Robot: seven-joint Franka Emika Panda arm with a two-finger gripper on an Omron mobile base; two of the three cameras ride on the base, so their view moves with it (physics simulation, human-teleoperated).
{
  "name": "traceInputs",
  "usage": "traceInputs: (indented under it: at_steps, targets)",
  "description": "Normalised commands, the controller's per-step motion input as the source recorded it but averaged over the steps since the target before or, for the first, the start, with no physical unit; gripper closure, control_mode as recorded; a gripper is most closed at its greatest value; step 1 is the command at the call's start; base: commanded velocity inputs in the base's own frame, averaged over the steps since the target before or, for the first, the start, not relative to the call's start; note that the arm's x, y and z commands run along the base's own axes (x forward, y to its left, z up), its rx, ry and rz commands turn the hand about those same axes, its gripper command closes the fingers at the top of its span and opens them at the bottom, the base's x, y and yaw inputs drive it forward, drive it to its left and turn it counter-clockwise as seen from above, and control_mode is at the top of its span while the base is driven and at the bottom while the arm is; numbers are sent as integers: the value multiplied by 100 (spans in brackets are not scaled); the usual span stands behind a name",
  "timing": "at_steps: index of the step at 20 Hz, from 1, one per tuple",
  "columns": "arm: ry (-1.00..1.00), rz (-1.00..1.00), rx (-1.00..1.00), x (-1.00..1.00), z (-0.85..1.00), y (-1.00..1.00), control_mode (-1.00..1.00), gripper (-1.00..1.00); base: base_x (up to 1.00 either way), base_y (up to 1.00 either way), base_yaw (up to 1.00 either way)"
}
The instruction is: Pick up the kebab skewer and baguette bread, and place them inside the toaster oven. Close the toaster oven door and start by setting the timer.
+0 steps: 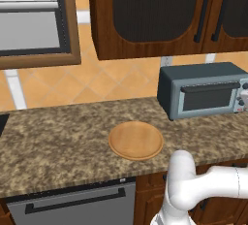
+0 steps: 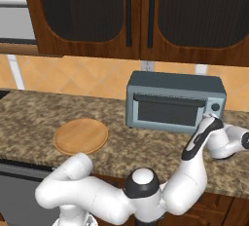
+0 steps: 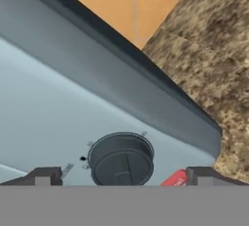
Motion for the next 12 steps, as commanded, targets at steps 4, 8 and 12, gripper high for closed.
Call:
traceInputs:
  at_steps: [4,8,12]
  targets:
    - [0,-3,5,15,0,-4,-100,-100,0,0,0]
    - [-4,-4,5,16,-4,0,-100,-100,0,0,0]
    - [-7,-7,5,17,0,0,-100,-100,0,0,0]
